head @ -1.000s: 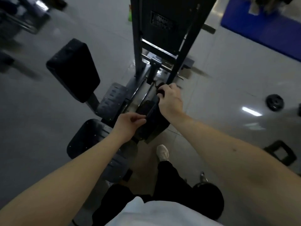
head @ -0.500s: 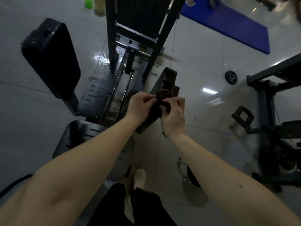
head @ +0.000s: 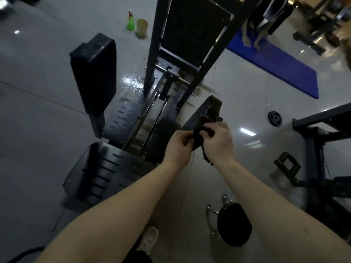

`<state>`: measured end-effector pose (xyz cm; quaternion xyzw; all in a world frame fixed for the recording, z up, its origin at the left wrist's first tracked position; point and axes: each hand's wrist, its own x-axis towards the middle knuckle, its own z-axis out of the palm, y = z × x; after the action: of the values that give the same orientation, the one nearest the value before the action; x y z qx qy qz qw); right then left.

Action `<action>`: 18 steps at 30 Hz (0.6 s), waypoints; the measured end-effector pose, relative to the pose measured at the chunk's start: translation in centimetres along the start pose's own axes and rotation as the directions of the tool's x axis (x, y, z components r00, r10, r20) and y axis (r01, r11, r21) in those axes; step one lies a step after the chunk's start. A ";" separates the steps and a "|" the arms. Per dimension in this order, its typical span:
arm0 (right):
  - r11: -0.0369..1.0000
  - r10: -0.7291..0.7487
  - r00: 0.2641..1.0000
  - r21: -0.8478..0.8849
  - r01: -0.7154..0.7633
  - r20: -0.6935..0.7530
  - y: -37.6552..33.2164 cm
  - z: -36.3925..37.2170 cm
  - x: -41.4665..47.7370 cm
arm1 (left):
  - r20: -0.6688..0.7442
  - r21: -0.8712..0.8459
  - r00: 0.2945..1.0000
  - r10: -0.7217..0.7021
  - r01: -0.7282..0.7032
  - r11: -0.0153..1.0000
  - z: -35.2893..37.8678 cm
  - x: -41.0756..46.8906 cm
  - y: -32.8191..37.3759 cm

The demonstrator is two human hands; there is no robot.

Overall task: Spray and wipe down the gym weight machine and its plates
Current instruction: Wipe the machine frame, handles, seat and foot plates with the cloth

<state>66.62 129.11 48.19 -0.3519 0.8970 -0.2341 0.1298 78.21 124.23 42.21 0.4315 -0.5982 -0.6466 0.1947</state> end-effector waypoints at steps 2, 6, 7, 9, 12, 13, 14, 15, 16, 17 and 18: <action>0.999 -0.005 0.997 0.048 0.002 0.080 0.0 -0.7 -2.0 | 0.041 -0.109 0.998 -0.053 0.058 0.992 -0.5 -1.5 0.3; 0.948 0.045 0.978 0.302 -0.106 0.203 -0.2 -1.6 -4.8 | 0.082 -0.206 0.995 -0.049 0.065 0.976 -1.2 -4.9 0.9; 0.943 0.018 0.974 0.321 -0.092 0.225 -0.3 -1.7 -5.6 | 0.071 -0.202 0.997 -0.036 0.049 0.978 -1.4 -5.5 0.9; 0.944 -0.038 0.964 0.327 -0.052 0.263 -0.4 -1.5 -6.8 | 0.028 -0.151 1.000 -0.002 0.006 0.988 -1.8 -6.2 0.5; 0.941 -0.037 0.934 0.326 -0.087 0.357 -0.4 -0.8 -7.2 | 0.007 -0.106 1.000 0.003 -0.002 0.994 -2.3 -6.4 -0.7; 0.955 -0.038 0.935 0.287 -0.070 0.354 -0.3 -0.6 -6.8 | 0.006 -0.092 1.000 0.001 0.000 0.996 -2.4 -6.1 -1.1; 0.978 -0.051 0.953 0.207 -0.013 0.300 -0.2 -0.5 -6.1 | 0.002 -0.071 1.000 -0.008 0.008 0.997 -2.4 -5.7 -1.5; 0.992 -0.059 0.977 0.120 0.035 0.205 -0.1 -0.4 -5.2 | -0.001 -0.052 1.000 -0.026 0.026 0.998 -2.5 -5.1 -1.7; 0.997 -0.059 0.995 0.061 0.054 0.084 -0.1 -0.4 -4.0 | -0.006 -0.028 0.998 -0.055 0.054 0.998 -2.6 -4.5 -2.1; 0.999 -0.041 0.999 0.033 0.042 -0.023 -0.2 -0.5 -2.9 | -0.003 0.007 0.996 -0.087 0.087 0.996 -2.6 -3.8 -2.7; 1.000 -0.011 0.995 0.028 0.013 -0.095 -0.2 -0.5 -1.9 | 0.006 0.050 0.993 -0.119 0.119 0.992 -2.6 -3.3 -3.2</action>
<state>67.89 130.42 48.86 -0.3439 0.8966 -0.2639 0.0906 82.93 125.81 40.50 0.4683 -0.5880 -0.6439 0.1424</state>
